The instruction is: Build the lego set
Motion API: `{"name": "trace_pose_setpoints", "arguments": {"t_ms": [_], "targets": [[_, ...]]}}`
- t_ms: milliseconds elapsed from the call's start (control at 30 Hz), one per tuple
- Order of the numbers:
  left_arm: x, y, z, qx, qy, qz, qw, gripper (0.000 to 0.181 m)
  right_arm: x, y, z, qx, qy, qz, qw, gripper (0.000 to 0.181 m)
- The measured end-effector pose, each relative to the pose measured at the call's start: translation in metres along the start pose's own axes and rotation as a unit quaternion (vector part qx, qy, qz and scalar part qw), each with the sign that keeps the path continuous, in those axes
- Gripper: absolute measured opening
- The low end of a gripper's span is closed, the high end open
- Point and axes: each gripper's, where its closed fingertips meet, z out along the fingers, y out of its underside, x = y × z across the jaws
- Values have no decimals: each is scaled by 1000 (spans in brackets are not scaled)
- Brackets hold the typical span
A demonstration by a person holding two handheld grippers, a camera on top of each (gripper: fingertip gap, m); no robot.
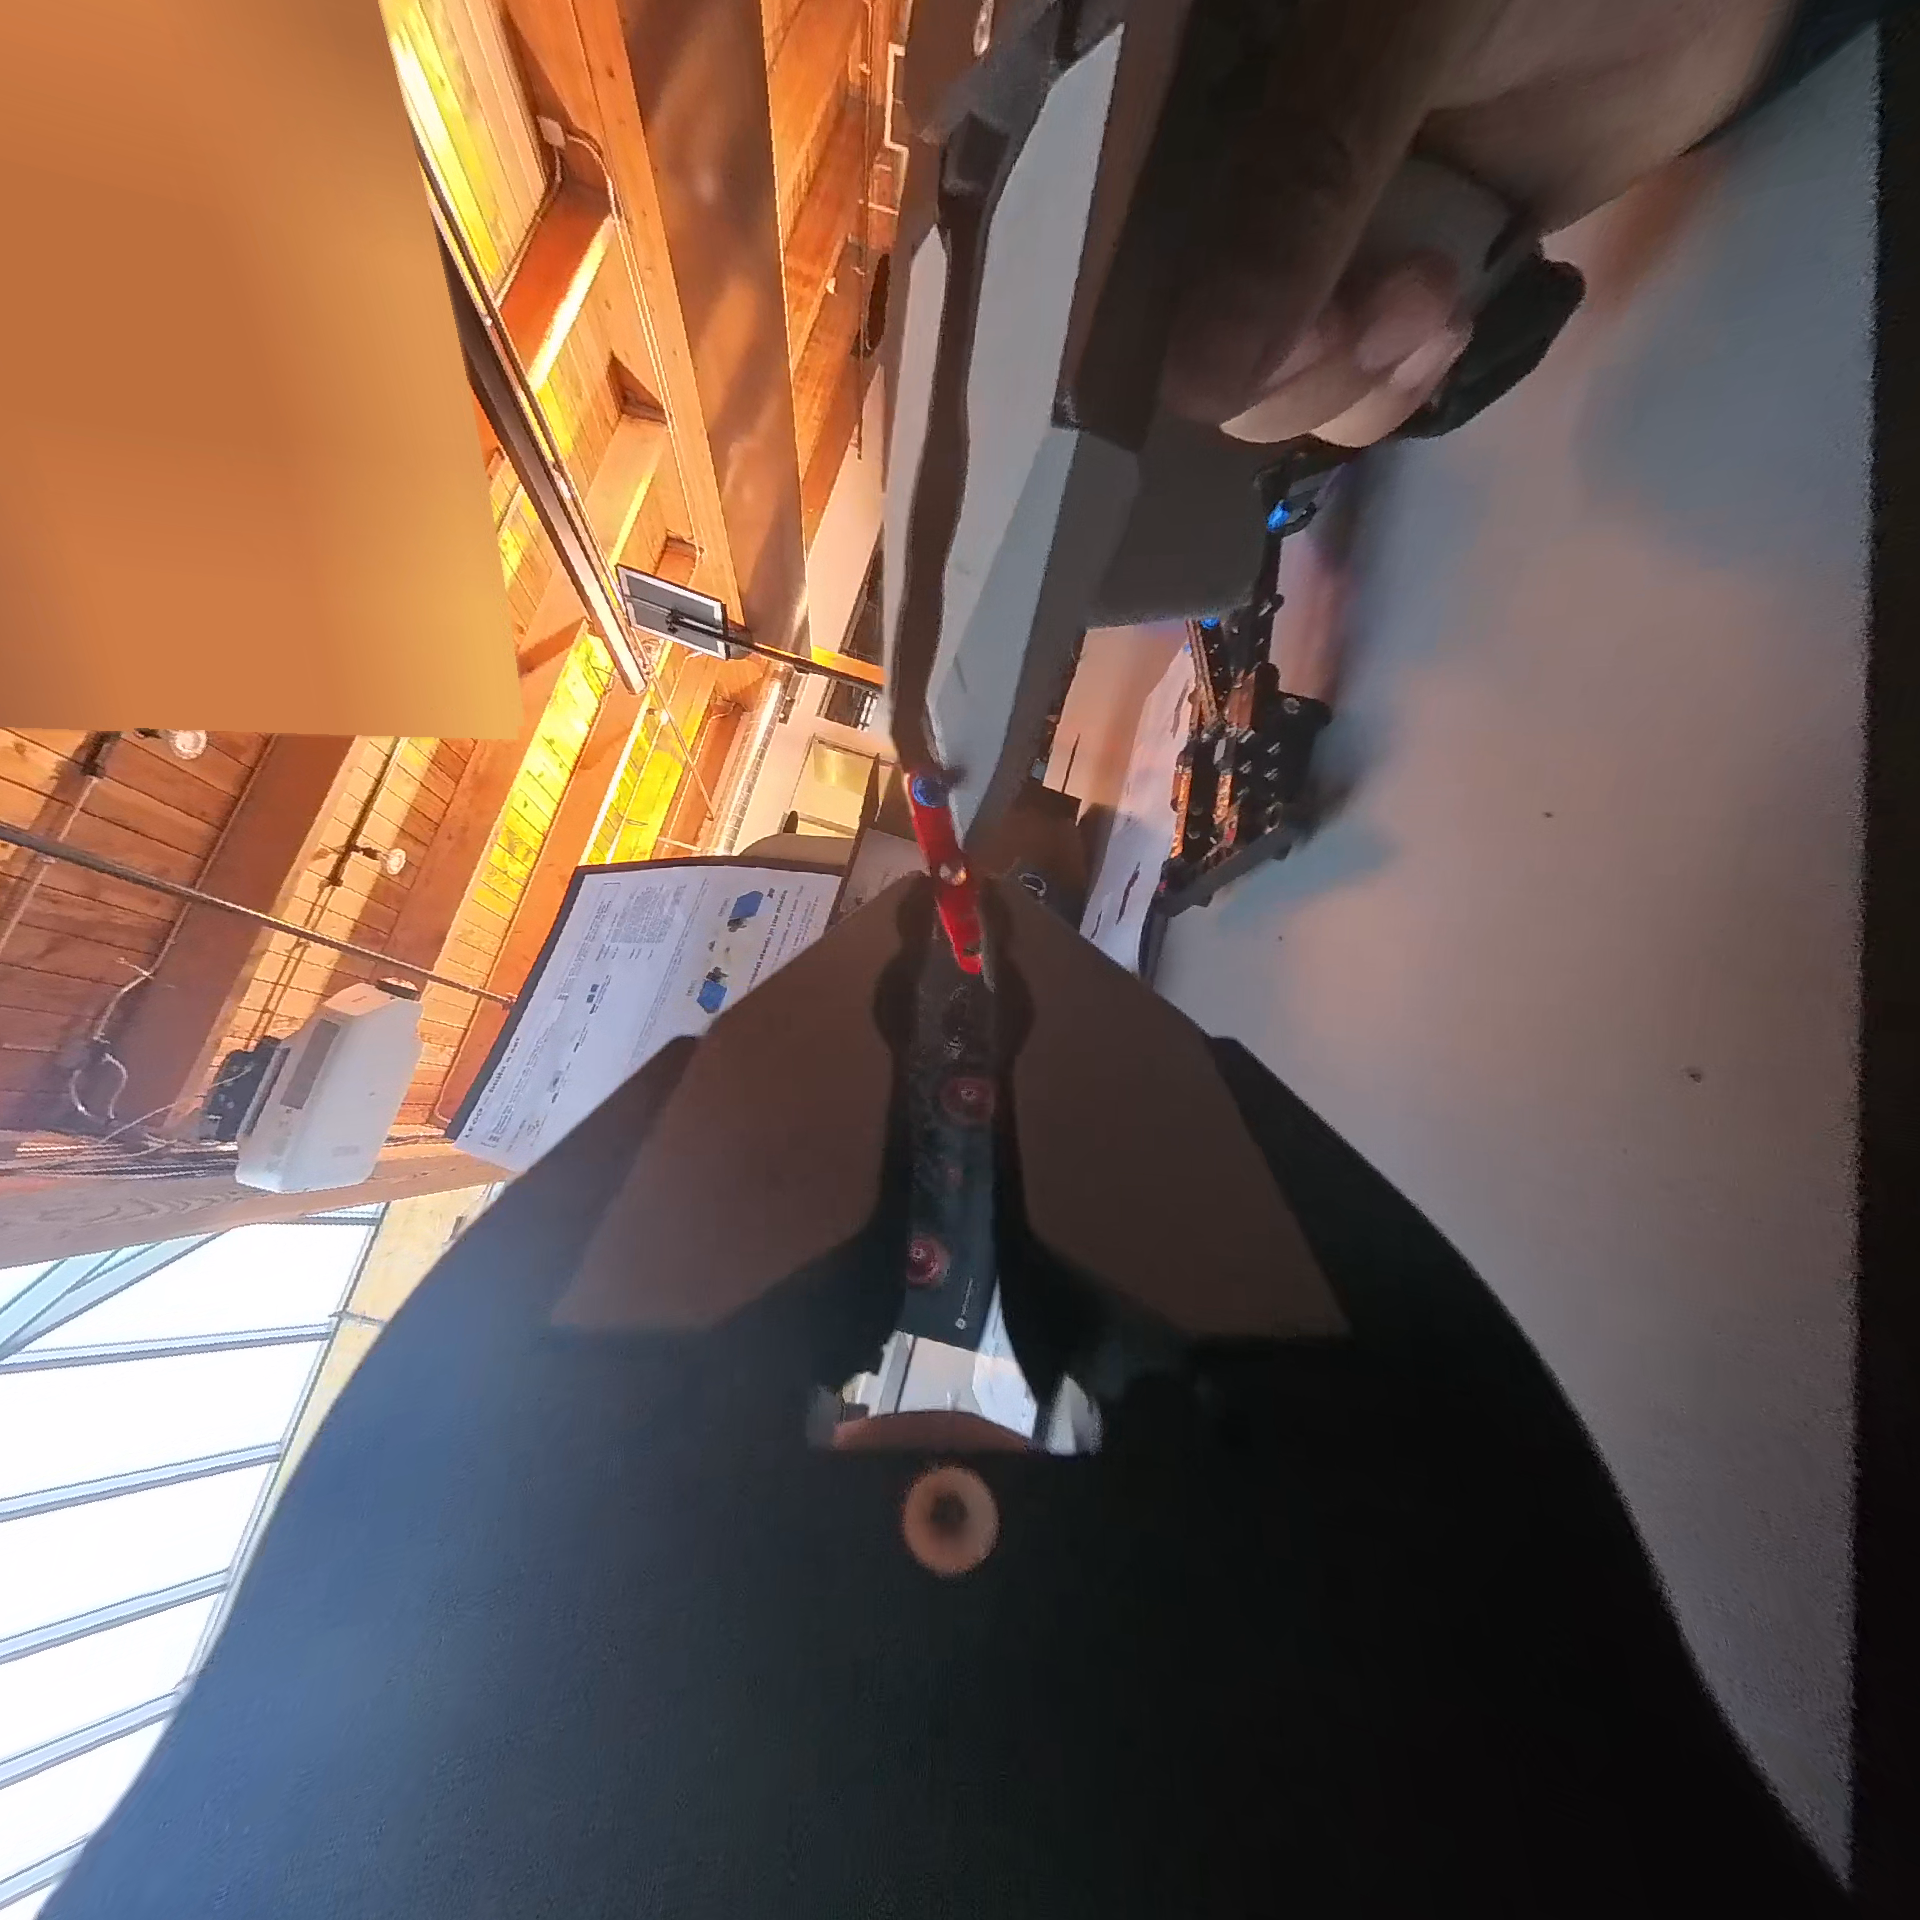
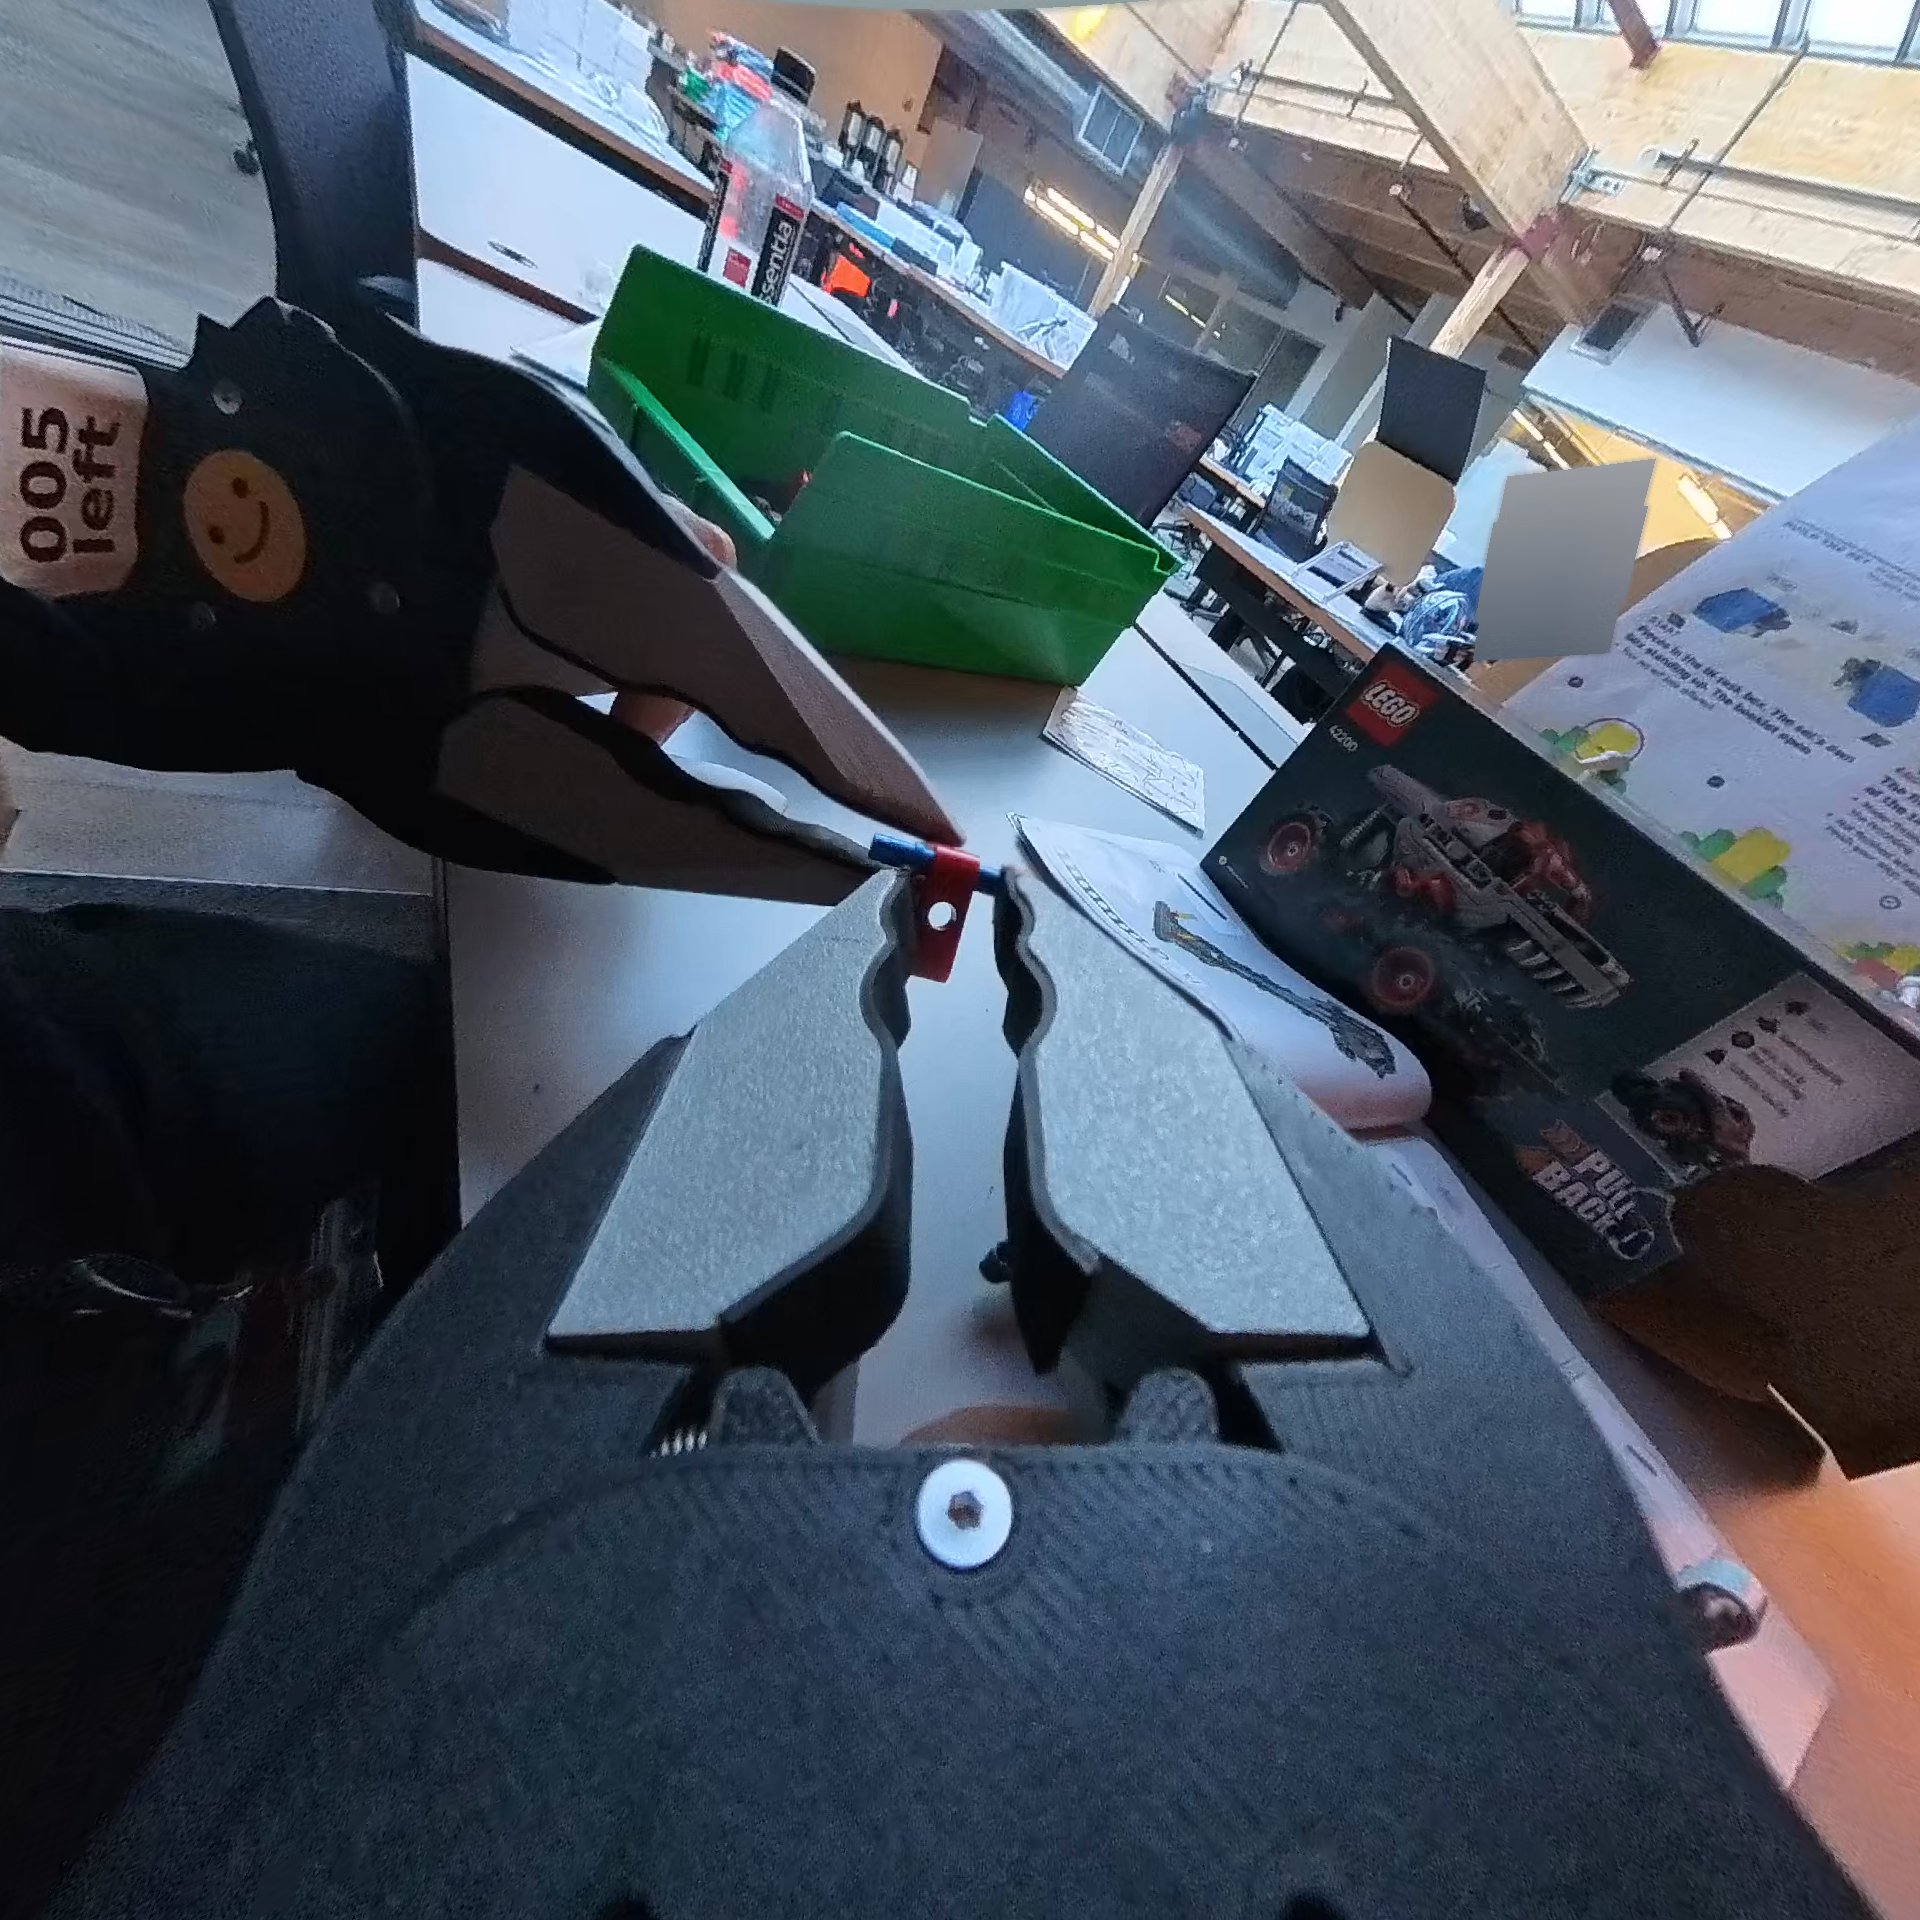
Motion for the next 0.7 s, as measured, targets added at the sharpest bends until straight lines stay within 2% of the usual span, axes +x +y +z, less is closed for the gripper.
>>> {"name": "trace_pose_setpoints", "arguments": {"t_ms": [367,567,700], "targets": [[6,6,5,-16,20,-9,1000,5,-1,7,3,-18,-10,16,1000,6],[16,21,12,-61,45,-10,997,5,6,22,13,-47,-38,105,993,8],[11,19,11,-49,39,-31,998,4,6,20,11,-40,-31,89,995,7]]}}
